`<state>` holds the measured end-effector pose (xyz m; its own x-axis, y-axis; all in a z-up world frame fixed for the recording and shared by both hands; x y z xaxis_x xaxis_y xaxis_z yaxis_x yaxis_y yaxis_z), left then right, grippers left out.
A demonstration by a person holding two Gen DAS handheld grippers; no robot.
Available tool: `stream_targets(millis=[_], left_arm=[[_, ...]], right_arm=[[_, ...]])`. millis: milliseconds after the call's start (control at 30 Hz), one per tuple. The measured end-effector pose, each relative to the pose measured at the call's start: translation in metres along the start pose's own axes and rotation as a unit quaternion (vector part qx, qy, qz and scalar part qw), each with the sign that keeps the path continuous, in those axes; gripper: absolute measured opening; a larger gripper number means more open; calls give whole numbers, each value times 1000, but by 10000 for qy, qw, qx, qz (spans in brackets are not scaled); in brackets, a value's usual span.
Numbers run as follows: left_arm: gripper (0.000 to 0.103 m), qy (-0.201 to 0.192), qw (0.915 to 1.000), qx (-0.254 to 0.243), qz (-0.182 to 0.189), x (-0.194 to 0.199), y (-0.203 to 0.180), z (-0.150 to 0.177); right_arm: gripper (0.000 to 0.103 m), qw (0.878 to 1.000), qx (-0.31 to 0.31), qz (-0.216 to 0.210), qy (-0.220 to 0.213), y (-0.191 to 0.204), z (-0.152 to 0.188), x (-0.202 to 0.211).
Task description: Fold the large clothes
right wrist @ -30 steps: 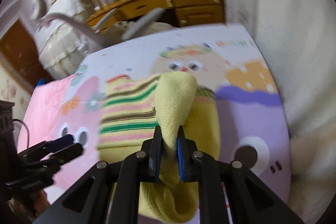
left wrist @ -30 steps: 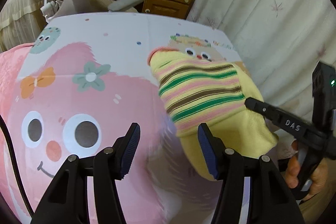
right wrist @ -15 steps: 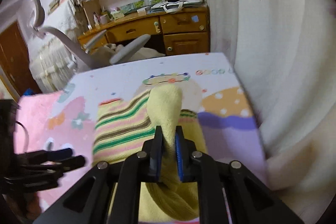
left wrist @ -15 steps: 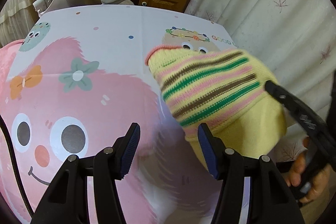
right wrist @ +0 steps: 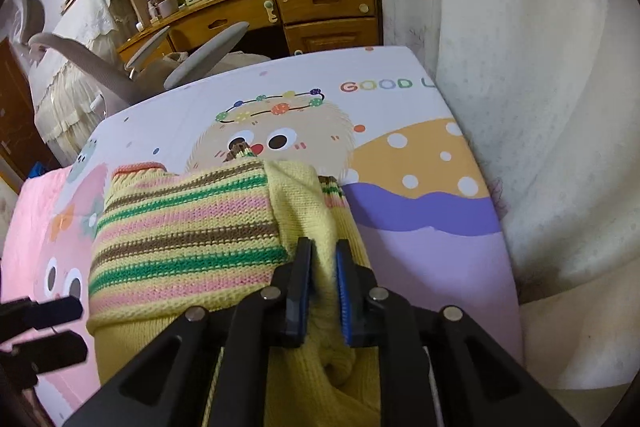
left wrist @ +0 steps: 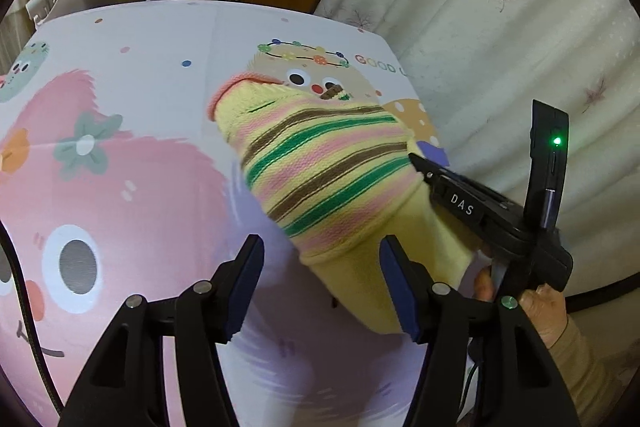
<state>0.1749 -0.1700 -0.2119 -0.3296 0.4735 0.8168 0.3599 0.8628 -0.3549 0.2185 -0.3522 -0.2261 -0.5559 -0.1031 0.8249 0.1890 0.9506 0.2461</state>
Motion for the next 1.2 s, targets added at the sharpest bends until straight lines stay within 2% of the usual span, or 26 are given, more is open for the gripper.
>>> stream_targets(millis=[367,567,667,767,833,900,1067,1200], left_arm=[[61,2,9994,83,-325,5,27,-6],[68,-90,9971,37,-753,12,51,-6],[75,-88,9961,45,-871,12,64,-6],[75,-29,9965,76,-838,12,68,-6],[75,-35,9957,-1,-926,16,67,-7],[74,-52,9958,-80,-914,19,65,-8],[74,-99,9964,-115,-837,30,56,-7],[74,-145,9960,-104,-870,46,56,-1]], right_arm=[[13,9956,-831,42,436,15,24,4],[13,9890,-1263,-24,770,35,50,10],[13,9931,-901,-120,736,48,57,13],[13,9955,-554,-291,718,48,52,17],[27,9942,-659,-442,730,40,44,25],[35,9929,-786,-559,695,33,38,34],[35,9909,-723,-876,723,32,40,62],[35,9865,-330,-1315,916,54,67,84]])
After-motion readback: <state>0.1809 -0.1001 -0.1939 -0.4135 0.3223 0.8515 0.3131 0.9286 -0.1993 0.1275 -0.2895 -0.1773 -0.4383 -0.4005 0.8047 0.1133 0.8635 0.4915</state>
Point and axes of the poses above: each gripper's, at about its wrist camera, not at the fingertips, and x roughly against the way its jaws point, y to its left, z to its underside, the point moved 8 cm from there along -x, roughly the way its jaws point, and after that the axes turned 9 degrees about -x, right-handed, at the moved point
